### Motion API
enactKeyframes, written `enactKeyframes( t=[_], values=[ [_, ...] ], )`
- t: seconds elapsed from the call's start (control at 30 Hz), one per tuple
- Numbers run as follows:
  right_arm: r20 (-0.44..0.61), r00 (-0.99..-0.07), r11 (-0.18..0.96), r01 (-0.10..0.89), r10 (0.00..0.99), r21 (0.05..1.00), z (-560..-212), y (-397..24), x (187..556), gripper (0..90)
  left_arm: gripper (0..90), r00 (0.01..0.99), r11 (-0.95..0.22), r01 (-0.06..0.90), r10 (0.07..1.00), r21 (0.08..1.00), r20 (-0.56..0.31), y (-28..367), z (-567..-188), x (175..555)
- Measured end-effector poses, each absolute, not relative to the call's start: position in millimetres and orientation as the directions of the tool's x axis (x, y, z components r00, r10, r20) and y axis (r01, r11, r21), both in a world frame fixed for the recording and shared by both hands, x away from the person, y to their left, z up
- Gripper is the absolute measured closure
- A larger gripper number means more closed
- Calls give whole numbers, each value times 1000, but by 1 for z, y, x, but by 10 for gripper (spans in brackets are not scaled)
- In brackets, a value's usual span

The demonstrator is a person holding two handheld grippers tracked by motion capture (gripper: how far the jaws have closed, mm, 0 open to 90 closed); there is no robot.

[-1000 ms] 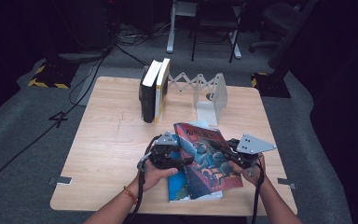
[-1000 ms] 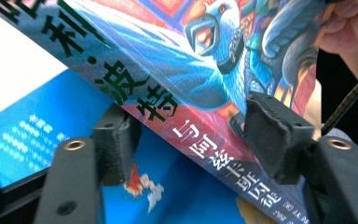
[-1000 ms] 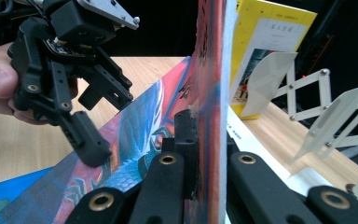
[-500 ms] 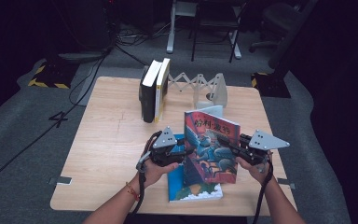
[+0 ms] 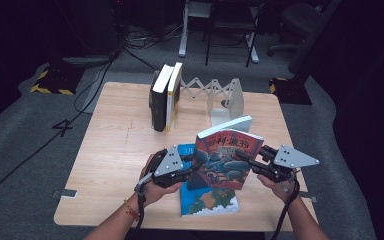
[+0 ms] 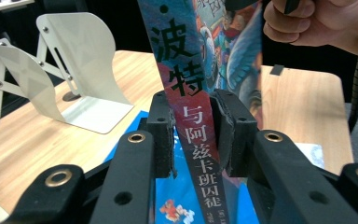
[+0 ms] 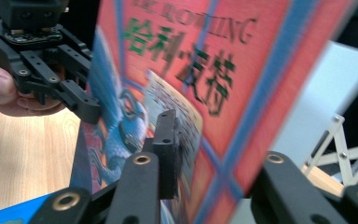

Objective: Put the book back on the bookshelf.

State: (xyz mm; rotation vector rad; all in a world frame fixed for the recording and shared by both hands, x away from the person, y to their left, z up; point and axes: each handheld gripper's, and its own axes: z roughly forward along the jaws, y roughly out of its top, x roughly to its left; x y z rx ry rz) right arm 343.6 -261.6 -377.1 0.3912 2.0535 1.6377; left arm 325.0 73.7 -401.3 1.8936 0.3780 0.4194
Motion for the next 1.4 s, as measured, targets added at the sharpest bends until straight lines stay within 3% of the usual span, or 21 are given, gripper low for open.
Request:
enactKeyframes(
  t=[0.17, 0.27, 0.37, 0.53, 0.77, 1.4],
  values=[
    [-173, -807, 239, -41, 564, 970, -381, -272, 339, 574, 715, 896, -339, 50, 431, 940, 108, 76, -403, 318],
    [-107, -777, 230, 50, 621, 972, -389, -282, 344, 480, 725, 902, -343, 39, 417, 938, 115, 75, -403, 312],
    [-55, -794, 235, 112, 605, 966, -396, -285, 349, 423, 730, 904, -336, 39, 414, 941, 110, 75, -404, 310],
    [-50, -822, 278, 134, 567, 951, -408, -275, 353, 360, 737, 906, -314, 42, 412, 949, 97, 75, -406, 306],
    [-93, -852, 356, 115, 516, 927, -417, -256, 350, 317, 735, 903, -321, 21, 413, 947, 120, 71, -407, 298],
    [-102, -851, 345, 97, 515, 934, -415, -257, 346, 346, 611, 910, -314, 46, 404, 948, 90, 45, -396, 313]
  ],
)
